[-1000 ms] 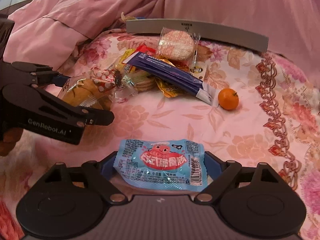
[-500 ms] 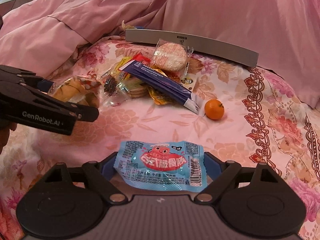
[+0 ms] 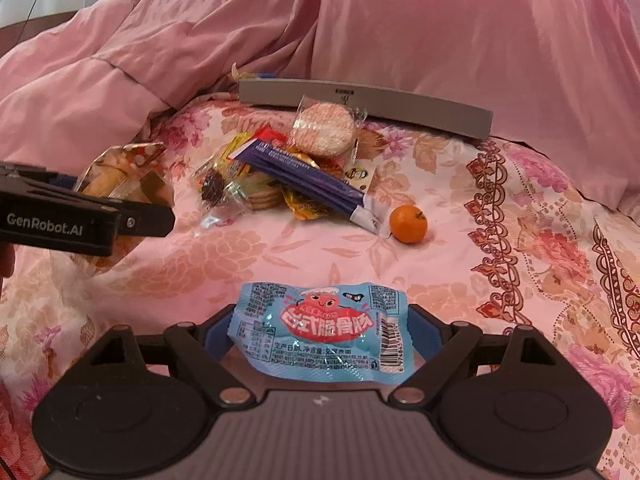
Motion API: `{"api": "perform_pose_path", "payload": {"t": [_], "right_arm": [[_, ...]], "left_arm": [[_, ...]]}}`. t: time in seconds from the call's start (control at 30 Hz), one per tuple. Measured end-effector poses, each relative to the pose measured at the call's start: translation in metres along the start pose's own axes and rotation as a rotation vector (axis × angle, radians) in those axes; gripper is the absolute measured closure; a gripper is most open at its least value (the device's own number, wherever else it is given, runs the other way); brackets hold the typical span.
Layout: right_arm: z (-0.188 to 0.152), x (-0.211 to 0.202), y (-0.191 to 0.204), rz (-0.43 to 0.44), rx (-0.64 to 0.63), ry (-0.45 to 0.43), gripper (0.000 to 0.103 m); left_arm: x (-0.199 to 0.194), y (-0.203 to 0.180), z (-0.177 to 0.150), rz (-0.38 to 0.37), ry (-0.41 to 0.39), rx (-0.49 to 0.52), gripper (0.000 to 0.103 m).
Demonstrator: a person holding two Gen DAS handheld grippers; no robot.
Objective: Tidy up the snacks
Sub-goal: 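Drop the candy packet into the grey tray with the right gripper while the left tool hovers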
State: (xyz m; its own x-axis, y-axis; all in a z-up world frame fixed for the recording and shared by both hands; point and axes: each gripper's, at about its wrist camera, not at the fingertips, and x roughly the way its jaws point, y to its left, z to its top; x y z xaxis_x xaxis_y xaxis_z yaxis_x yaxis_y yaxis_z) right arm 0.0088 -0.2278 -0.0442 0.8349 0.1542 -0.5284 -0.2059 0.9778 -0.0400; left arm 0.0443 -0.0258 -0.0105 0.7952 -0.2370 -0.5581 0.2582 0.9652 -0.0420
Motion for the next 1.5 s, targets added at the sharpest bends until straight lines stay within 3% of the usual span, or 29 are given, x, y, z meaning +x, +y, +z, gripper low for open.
{"api": "perform_pose_path", "payload": {"t": [0.3,0.63,0.8,0.9,1.07,1.37,1.5], "right_arm": [[0.024,-0.005,-0.017,-0.025,-0.06,-0.057,0.013],[0.114,0.024,-0.058,-0.052,-0.085,-0.138,0.013],[0.165,0.065,-0.077,-0.08,-0.054,-0.183,0.013],[0.187,0.087,-0.088,-0.112,-0.048,-0.199,0.013],[0.206,0.132,-0.106,-0.144,-0.01,-0.168,0.012],[0.209,0.178,-0.122,-0.149,0.051,-0.121,0.012],[0.207,0.191,-0.122,-0.133,0.054,-0.095,0.011]], "left_arm": [[0.013,-0.004,0.033,-0.073,-0.029,-0.077,0.018],[0.055,-0.002,0.151,0.028,-0.175,-0.097,0.017],[0.086,0.002,0.204,0.032,-0.232,-0.095,0.02],[0.116,0.004,0.223,0.015,-0.217,-0.118,0.02],[0.152,0.016,0.222,0.014,-0.135,-0.169,0.02],[0.17,0.026,0.206,0.025,-0.109,-0.147,0.017],[0.17,0.026,0.204,0.019,-0.115,-0.141,0.01]]}}
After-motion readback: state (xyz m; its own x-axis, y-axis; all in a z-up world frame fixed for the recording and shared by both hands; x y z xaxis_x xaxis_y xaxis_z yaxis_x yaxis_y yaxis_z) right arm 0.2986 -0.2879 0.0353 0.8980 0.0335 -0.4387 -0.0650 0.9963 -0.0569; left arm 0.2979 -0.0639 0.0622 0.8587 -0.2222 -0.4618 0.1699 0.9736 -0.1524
